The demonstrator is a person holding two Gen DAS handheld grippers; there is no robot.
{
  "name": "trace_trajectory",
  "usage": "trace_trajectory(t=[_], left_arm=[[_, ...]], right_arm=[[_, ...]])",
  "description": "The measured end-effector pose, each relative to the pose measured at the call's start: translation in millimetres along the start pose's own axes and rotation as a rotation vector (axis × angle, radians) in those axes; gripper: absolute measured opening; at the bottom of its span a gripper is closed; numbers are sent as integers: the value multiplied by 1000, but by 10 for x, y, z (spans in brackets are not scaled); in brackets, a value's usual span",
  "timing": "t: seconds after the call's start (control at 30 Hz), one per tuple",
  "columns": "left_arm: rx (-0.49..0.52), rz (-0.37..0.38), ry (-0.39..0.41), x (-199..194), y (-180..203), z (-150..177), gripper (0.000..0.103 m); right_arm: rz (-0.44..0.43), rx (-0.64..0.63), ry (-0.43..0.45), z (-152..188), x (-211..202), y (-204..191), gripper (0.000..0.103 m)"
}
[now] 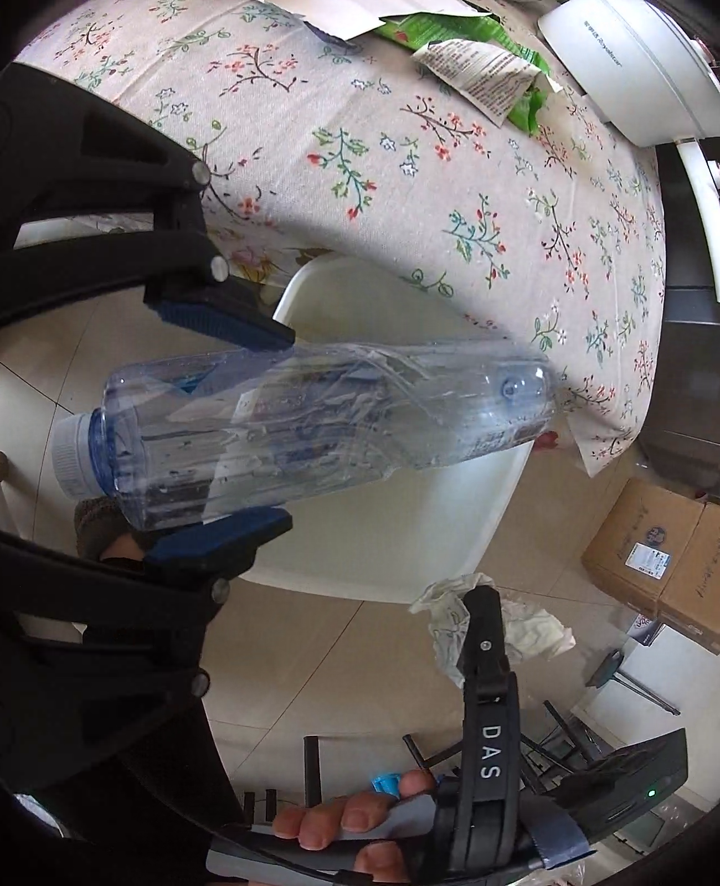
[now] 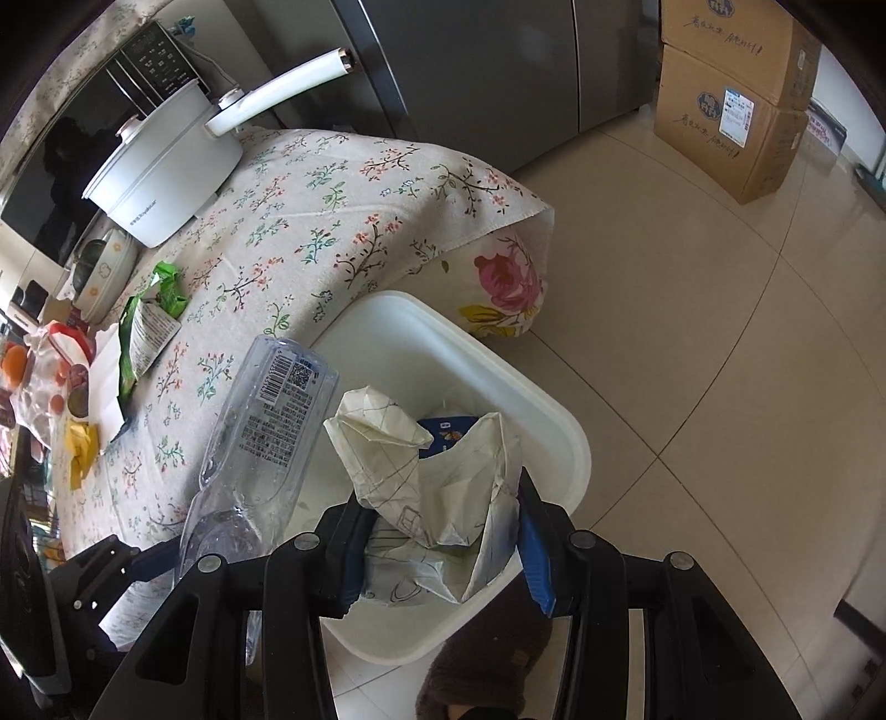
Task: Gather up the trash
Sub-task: 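Carry the bottle and paper wrapper to the white bin and release both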
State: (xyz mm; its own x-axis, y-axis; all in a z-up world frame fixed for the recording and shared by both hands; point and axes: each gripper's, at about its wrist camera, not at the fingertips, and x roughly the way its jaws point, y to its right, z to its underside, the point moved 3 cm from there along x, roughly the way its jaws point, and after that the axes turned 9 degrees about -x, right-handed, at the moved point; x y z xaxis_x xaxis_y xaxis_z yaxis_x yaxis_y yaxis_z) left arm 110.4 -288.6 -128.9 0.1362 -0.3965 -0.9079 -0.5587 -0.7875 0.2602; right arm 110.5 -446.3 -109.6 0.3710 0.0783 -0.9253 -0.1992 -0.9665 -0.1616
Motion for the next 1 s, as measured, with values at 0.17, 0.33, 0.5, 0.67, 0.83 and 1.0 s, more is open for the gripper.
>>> trace_trajectory(t=[0.17, 0.33, 0.5, 0.67, 0.83, 1.0], left_arm=[[44, -33, 44, 22, 45, -74, 62], [56, -96, 118, -90, 0, -134, 80], [20, -121, 148, -214, -171, -154, 82], [-19, -150, 168, -315, -345, -134, 82], [-41, -179, 186, -412, -477, -107, 83], [-57, -196, 205, -508, -566, -79, 85]], right_arm=[[10, 3, -12, 12, 38, 57, 47], [9, 9, -9, 1, 39, 63, 47], [9, 3, -12, -5, 50, 18, 47], [7, -7, -11, -24, 54, -64, 48], [2, -10, -12, -51, 62, -144, 53], [-17, 6, 7, -102, 21, -199, 76]])
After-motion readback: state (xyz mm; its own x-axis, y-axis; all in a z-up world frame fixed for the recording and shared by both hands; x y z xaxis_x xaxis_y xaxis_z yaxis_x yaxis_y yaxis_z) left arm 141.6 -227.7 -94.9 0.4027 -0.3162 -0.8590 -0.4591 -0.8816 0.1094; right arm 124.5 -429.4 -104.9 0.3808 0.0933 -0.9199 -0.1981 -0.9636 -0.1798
